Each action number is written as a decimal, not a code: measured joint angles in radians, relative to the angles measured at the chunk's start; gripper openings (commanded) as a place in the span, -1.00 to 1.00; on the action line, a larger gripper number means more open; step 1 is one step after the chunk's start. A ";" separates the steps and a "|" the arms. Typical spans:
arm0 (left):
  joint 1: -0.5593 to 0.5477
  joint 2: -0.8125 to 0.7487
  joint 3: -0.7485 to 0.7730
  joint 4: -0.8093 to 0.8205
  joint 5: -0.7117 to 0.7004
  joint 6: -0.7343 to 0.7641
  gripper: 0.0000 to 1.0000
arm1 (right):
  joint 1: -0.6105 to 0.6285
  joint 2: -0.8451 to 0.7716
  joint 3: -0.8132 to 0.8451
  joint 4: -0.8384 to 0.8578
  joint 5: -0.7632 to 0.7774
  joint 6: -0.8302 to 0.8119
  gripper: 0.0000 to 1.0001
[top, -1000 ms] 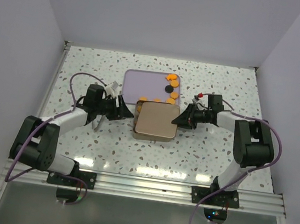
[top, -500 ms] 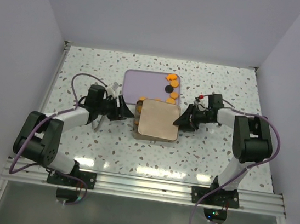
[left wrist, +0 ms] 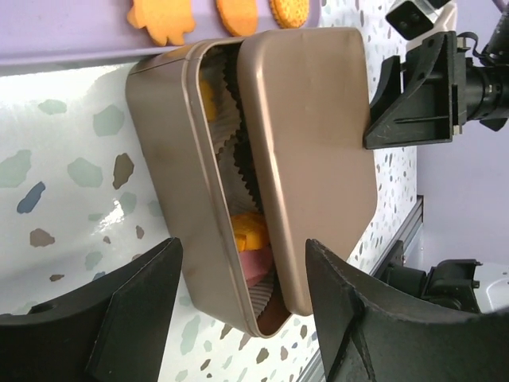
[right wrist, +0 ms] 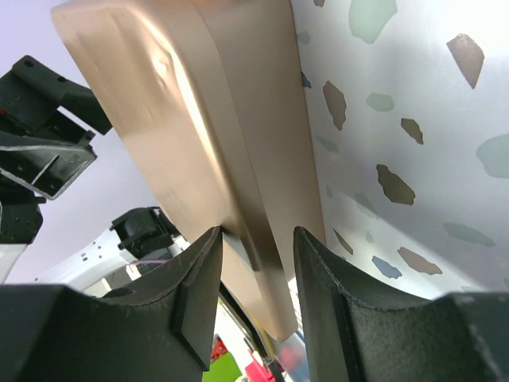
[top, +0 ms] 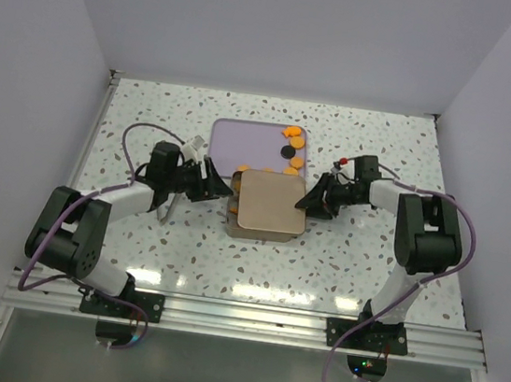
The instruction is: Pack the cookies
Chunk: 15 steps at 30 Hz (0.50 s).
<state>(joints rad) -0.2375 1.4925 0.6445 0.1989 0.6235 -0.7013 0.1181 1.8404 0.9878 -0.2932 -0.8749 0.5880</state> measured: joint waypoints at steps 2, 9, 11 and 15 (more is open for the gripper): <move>-0.001 0.000 0.000 0.021 0.007 -0.011 0.39 | 0.005 0.004 0.011 -0.011 0.002 0.003 -0.12; -0.017 0.021 0.000 0.066 0.031 -0.020 0.42 | 0.044 0.016 0.058 -0.029 0.033 0.013 -0.11; -0.026 0.035 0.000 0.072 0.035 -0.021 0.43 | 0.057 0.018 0.066 -0.030 0.046 0.018 -0.12; -0.039 0.049 0.000 0.077 0.043 -0.021 0.47 | 0.079 0.019 0.079 -0.039 0.066 0.025 -0.11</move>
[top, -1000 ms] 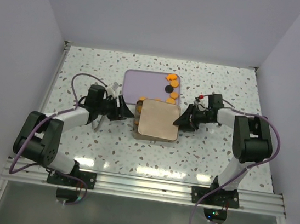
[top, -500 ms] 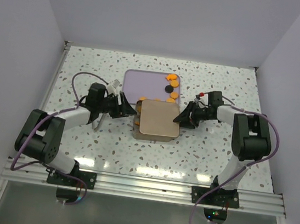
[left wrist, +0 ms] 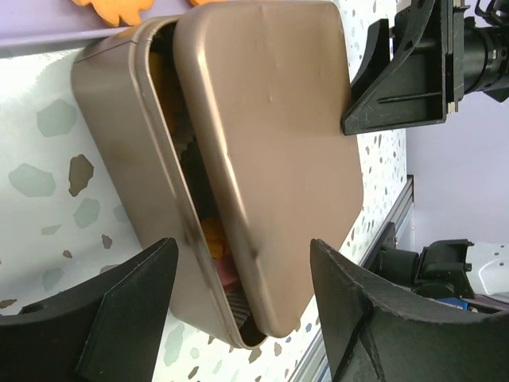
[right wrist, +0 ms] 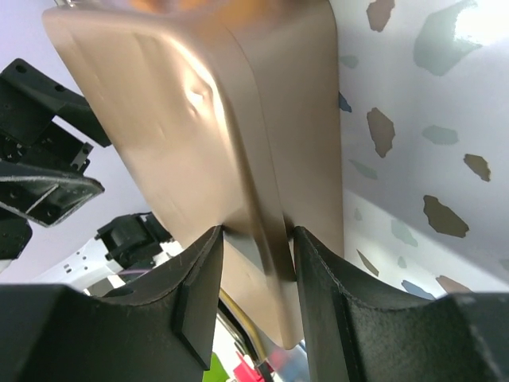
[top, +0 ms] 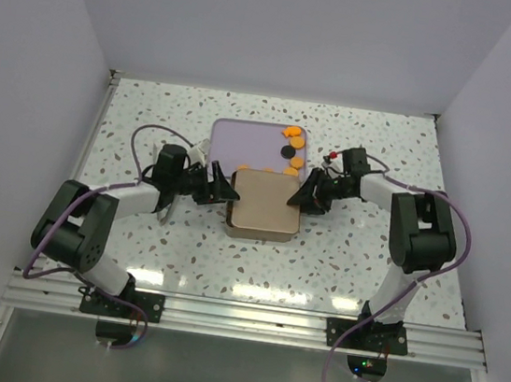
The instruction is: Pack the cookies
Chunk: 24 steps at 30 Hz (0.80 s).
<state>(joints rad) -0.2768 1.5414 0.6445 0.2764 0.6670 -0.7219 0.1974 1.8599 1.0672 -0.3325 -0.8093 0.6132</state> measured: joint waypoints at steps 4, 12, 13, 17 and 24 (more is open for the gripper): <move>-0.007 0.006 0.000 0.005 0.007 0.000 0.50 | 0.028 0.002 0.019 -0.017 0.025 0.005 -0.11; -0.004 0.014 0.000 0.008 0.006 0.006 0.51 | 0.082 0.012 0.073 -0.059 0.098 0.035 0.43; -0.004 0.015 0.000 0.008 0.006 0.008 0.51 | 0.089 0.013 0.080 -0.061 0.106 0.035 0.48; -0.004 0.019 0.000 0.011 0.006 0.008 0.51 | 0.120 0.015 0.126 -0.113 0.160 0.047 0.67; -0.006 0.032 0.004 0.021 0.017 0.008 0.51 | 0.155 0.021 0.232 -0.265 0.273 0.048 0.68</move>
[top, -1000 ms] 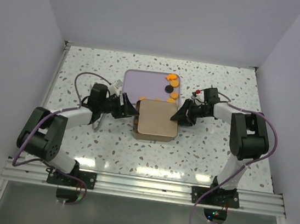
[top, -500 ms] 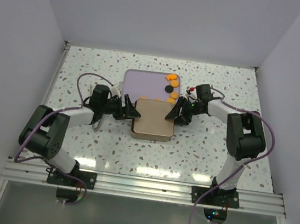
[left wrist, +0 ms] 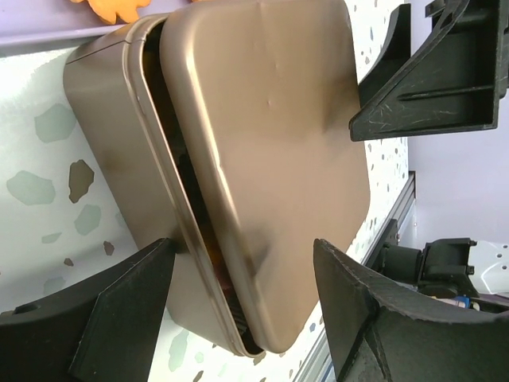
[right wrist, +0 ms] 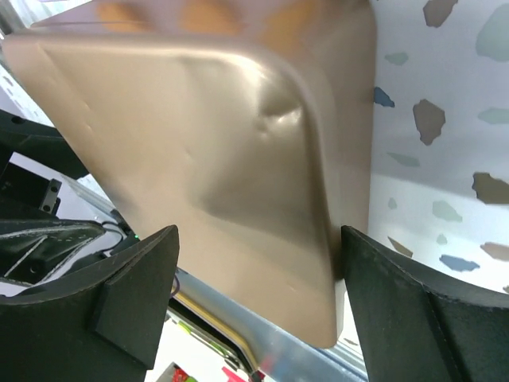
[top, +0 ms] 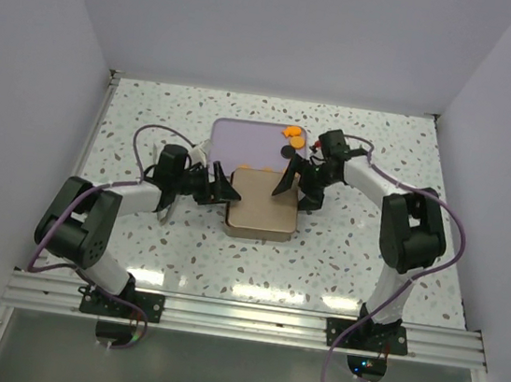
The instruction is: Pack the cookies
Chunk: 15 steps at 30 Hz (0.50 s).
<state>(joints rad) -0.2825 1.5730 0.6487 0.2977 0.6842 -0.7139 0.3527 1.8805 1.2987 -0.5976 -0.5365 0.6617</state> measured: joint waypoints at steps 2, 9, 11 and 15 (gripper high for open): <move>-0.001 0.002 0.002 0.000 0.003 0.000 0.51 | 0.005 0.003 0.027 -0.040 0.020 0.000 0.68; -0.001 0.002 0.004 0.000 0.005 0.000 0.52 | 0.034 0.011 0.067 -0.125 0.063 0.019 0.70; -0.002 0.002 0.004 0.000 0.005 0.000 0.52 | 0.044 0.013 0.074 -0.145 0.074 0.024 0.70; -0.002 0.002 0.004 0.000 0.003 0.000 0.52 | 0.060 0.035 0.106 -0.185 0.094 0.031 0.71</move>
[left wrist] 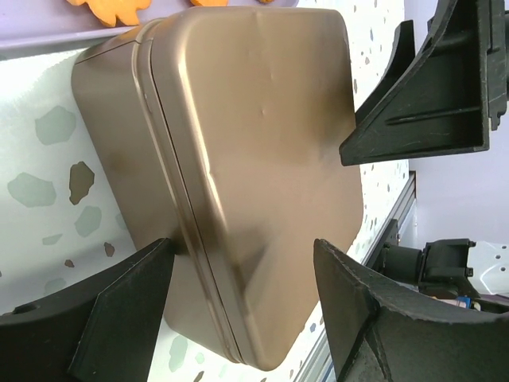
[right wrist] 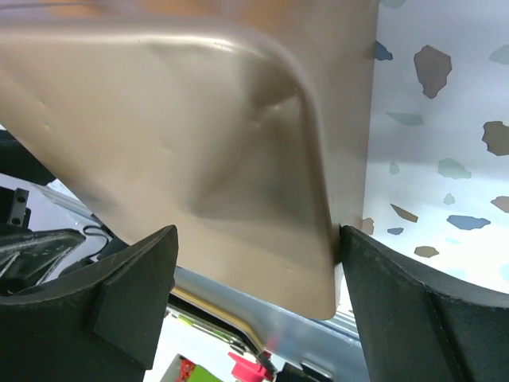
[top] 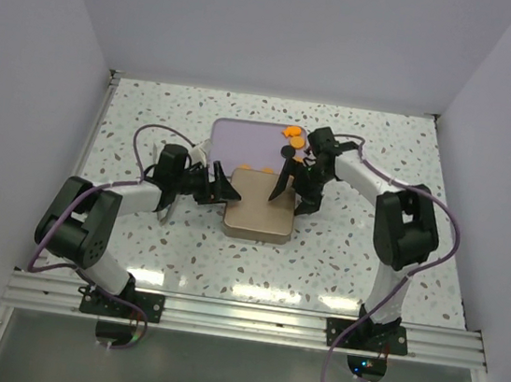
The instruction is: Pack the cookies
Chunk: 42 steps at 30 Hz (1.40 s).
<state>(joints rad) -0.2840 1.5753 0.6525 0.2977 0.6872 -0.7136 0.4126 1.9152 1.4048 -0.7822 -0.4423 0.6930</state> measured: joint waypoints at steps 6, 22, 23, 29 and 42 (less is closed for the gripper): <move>-0.005 0.000 0.000 0.000 -0.007 0.000 0.47 | 0.006 0.031 0.049 -0.051 0.015 0.014 0.71; -0.012 -0.009 -0.046 0.031 -0.079 -0.006 -0.43 | 0.037 0.047 0.079 -0.107 0.069 0.026 0.71; -0.012 -0.016 -0.047 0.030 -0.085 -0.006 -0.44 | 0.037 0.048 0.079 -0.109 0.070 0.026 0.71; -0.013 -0.034 -0.055 0.034 -0.101 -0.005 -0.45 | 0.041 0.048 0.079 -0.115 0.081 0.025 0.72; -0.026 -0.064 -0.031 -0.055 -0.140 0.023 -0.43 | 0.055 0.048 0.087 -0.138 0.090 0.001 0.79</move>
<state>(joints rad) -0.3099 1.5108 0.6220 0.2428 0.5476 -0.6910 0.4679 1.9629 1.4921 -0.9199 -0.3527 0.6941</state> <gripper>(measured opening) 0.274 0.891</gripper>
